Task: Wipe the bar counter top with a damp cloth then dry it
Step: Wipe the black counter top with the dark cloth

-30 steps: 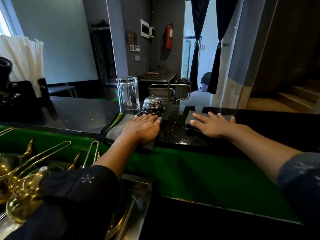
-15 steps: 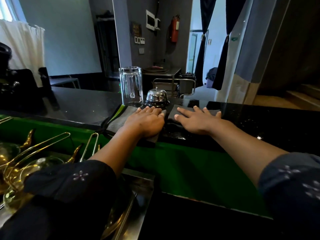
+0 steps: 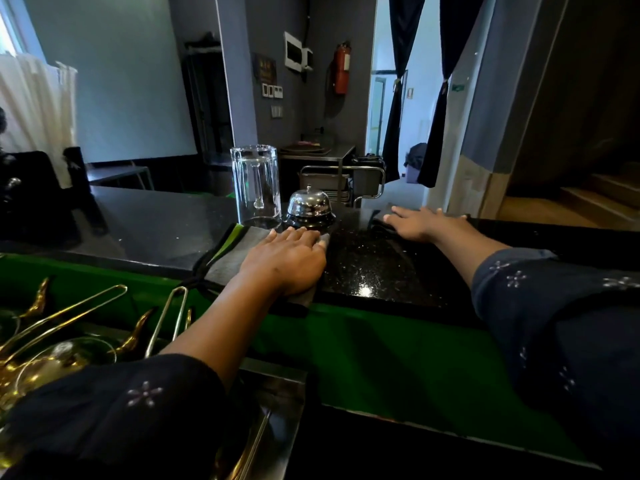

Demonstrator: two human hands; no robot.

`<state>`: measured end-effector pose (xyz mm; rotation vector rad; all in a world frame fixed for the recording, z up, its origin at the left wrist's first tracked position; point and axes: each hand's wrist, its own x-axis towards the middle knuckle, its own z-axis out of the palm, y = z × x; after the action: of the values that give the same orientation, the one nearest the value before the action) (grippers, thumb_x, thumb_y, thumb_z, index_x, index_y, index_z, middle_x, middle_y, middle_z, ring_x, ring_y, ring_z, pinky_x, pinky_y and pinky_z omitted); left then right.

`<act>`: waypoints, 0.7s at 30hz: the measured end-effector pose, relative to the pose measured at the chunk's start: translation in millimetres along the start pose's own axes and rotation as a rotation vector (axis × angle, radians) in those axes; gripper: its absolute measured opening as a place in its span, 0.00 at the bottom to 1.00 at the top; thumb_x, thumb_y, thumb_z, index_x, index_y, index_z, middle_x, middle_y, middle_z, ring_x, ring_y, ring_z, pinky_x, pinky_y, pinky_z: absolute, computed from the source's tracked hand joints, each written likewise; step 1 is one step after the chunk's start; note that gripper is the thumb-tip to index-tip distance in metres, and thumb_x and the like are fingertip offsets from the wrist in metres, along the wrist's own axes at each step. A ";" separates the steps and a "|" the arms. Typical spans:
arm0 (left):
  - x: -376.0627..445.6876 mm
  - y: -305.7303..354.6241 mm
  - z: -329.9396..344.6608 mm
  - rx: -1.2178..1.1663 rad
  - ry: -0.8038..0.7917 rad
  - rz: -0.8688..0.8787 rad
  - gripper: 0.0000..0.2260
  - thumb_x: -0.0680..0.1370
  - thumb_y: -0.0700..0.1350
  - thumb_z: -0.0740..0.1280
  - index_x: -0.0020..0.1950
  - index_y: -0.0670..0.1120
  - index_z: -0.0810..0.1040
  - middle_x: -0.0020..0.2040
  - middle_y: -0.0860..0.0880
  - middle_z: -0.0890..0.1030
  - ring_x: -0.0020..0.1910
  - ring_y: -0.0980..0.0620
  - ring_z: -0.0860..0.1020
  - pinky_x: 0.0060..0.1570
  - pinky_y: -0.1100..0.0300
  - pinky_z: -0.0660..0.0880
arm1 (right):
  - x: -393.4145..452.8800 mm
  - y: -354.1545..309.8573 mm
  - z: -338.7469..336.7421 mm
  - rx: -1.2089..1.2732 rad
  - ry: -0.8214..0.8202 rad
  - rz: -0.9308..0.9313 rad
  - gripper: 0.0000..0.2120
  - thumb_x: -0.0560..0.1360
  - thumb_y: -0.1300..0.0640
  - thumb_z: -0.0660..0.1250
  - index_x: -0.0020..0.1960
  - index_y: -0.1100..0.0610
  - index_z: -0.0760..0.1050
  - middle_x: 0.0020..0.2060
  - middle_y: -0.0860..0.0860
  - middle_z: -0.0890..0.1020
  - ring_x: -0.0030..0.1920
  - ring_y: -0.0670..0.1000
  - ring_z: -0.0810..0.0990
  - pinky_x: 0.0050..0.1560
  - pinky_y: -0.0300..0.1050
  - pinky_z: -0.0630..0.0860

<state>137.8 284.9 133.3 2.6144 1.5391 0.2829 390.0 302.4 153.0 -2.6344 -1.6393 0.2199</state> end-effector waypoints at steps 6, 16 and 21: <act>3.2 8.7 -2.7 -0.026 0.014 -0.061 0.25 0.82 0.57 0.43 0.77 0.50 0.59 0.77 0.48 0.59 0.76 0.50 0.55 0.74 0.49 0.46 | -43.2 -18.6 6.5 -0.006 -0.007 -0.084 0.33 0.74 0.25 0.41 0.77 0.33 0.45 0.80 0.54 0.42 0.78 0.65 0.41 0.68 0.76 0.35; -9.6 13.3 -11.4 0.009 -0.031 -0.028 0.24 0.83 0.55 0.42 0.78 0.52 0.55 0.78 0.48 0.56 0.77 0.50 0.52 0.74 0.49 0.45 | -134.3 75.9 16.0 -0.033 0.024 -0.255 0.30 0.74 0.26 0.41 0.75 0.28 0.46 0.80 0.47 0.47 0.79 0.56 0.46 0.73 0.67 0.40; -3.8 11.2 -5.6 0.031 -0.007 -0.033 0.25 0.82 0.56 0.42 0.78 0.51 0.56 0.78 0.48 0.57 0.77 0.50 0.53 0.74 0.49 0.45 | -108.5 153.7 -1.3 -0.019 0.001 0.078 0.42 0.62 0.22 0.36 0.75 0.29 0.46 0.80 0.52 0.47 0.79 0.61 0.45 0.71 0.72 0.39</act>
<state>144.4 276.0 140.3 2.6071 1.5951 0.2488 479.8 137.1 150.0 -2.7147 -1.5472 0.2061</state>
